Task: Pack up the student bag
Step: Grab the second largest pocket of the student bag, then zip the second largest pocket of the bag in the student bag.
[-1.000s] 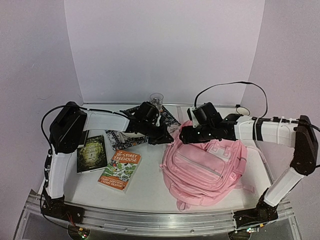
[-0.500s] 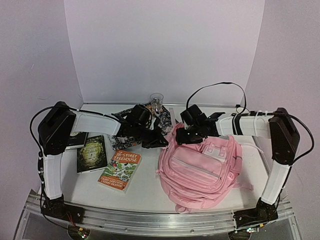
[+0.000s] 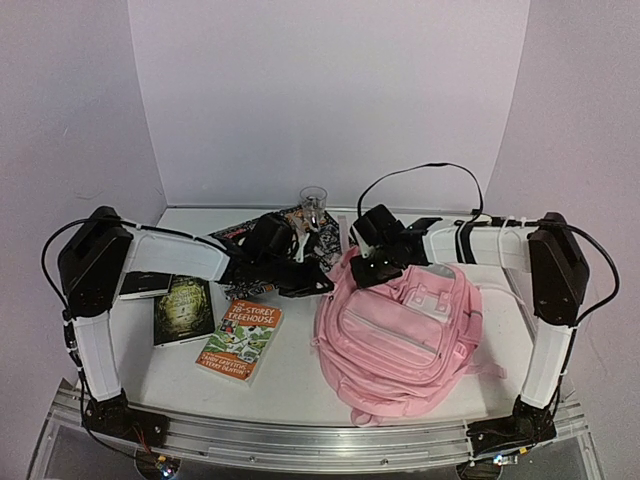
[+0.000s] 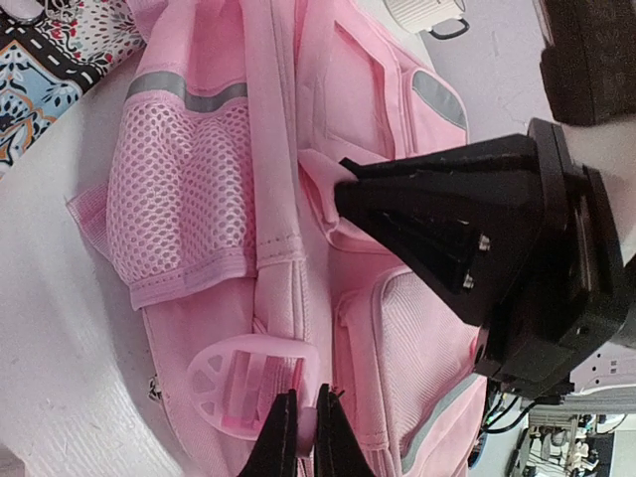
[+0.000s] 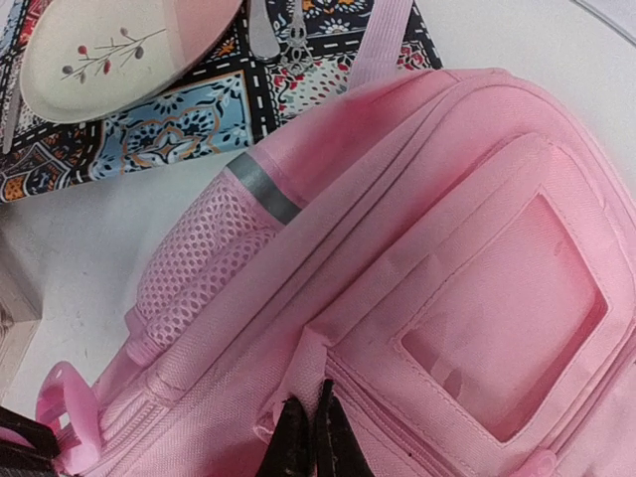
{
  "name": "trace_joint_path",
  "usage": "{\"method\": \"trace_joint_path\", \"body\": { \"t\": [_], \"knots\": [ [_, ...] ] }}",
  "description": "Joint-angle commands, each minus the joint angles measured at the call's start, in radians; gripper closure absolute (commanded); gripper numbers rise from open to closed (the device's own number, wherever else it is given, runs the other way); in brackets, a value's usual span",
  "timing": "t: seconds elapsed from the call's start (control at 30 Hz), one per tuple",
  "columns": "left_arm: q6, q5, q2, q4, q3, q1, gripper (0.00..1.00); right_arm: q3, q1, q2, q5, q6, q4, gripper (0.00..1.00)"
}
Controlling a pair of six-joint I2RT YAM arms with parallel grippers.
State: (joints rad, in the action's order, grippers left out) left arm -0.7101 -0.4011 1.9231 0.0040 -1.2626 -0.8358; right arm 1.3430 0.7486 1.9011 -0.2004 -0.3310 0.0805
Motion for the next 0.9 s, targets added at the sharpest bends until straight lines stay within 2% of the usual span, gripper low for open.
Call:
{"method": "trace_joint_path", "body": {
  "t": [0.0,0.47,0.67,0.87],
  "knots": [
    [0.073,0.013,-0.148,-0.061,0.111,-0.033,0.99,0.049,-0.098,0.015,-0.137,0.051,0.071,1.0],
    [0.083,0.155,-0.378,-0.02,0.374,-0.149,0.98,0.089,-0.193,0.014,-0.072,0.056,0.071,1.0],
    [0.092,0.176,-0.351,-0.008,0.39,-0.249,0.98,0.156,-0.195,0.041,-0.03,0.028,0.07,1.0],
    [0.133,0.285,-0.285,-0.009,0.331,-0.353,0.95,0.203,-0.194,0.075,-0.005,-0.057,0.067,1.0]
  ]
}}
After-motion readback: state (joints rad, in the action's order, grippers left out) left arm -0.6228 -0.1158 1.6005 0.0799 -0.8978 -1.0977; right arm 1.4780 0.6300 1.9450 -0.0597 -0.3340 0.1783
